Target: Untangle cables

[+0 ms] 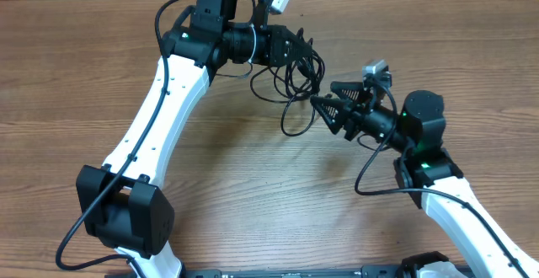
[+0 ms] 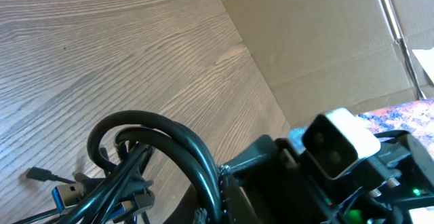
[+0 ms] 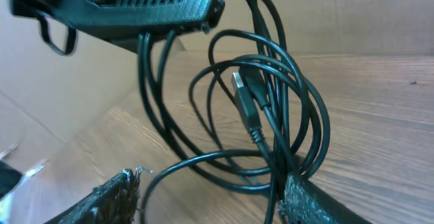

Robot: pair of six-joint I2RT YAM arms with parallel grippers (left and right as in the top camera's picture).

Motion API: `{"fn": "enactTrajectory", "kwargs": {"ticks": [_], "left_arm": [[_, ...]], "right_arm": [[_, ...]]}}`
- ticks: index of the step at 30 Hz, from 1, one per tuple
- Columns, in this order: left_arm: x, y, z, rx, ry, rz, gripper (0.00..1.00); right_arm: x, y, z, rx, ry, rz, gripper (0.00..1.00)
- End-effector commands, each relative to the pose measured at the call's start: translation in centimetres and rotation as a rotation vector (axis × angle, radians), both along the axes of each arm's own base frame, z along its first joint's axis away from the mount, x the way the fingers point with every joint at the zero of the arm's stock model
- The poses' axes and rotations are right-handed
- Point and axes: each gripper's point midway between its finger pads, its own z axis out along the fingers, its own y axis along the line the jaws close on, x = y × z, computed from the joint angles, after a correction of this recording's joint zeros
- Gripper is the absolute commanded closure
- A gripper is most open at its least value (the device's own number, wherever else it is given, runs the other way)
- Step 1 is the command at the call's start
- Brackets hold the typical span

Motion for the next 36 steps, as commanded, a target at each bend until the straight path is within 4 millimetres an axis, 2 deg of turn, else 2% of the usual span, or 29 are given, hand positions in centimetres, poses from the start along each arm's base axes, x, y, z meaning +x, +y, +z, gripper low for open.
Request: {"fn": "enactTrajectory", "kwargs": {"ticks": [1,10,16,19,23,28,32,33,36], "left_arm": [[-1.0,0.2,2.5,-0.052,-0.032,-0.033,0.96],[-1.2,0.1,2.6,-0.056,-0.023,-0.038,0.96],[-2.8,-0.3,3.7,-0.127,0.001,-0.125,0.96],[-3.0,-0.4,3.9,-0.141,0.04,-0.128,0.96],[-3.4,-0.6,4.0,-0.156,0.101,-0.126,0.96],[-3.3,-0.8,4.7,-0.182,0.123,-0.127,0.96],[-3.3,-1.3,5.5,-0.205,0.135,-0.128,0.96],[-3.3,-1.5,5.7,-0.211,0.137,-0.13,0.96],[-3.6,-2.2,6.2,-0.224,0.118,-0.152,0.95]], "right_arm": [[1.2,0.3,0.0,-0.07,-0.085,-0.03,0.34],[2.9,0.9,-1.2,-0.155,-0.142,-0.122,0.34],[4.8,0.3,-1.3,-0.168,-0.186,-0.237,0.4],[5.3,0.5,-1.3,-0.158,-0.206,-0.239,0.46],[5.7,0.7,-2.5,-0.152,-0.172,-0.24,0.61],[5.6,1.3,-3.8,-0.139,-0.12,-0.225,0.61],[5.4,1.6,-3.7,-0.137,-0.123,-0.217,0.63],[5.4,1.6,-3.7,-0.137,-0.123,-0.217,0.65],[5.4,1.6,-3.8,-0.135,-0.115,-0.218,0.83]]}}
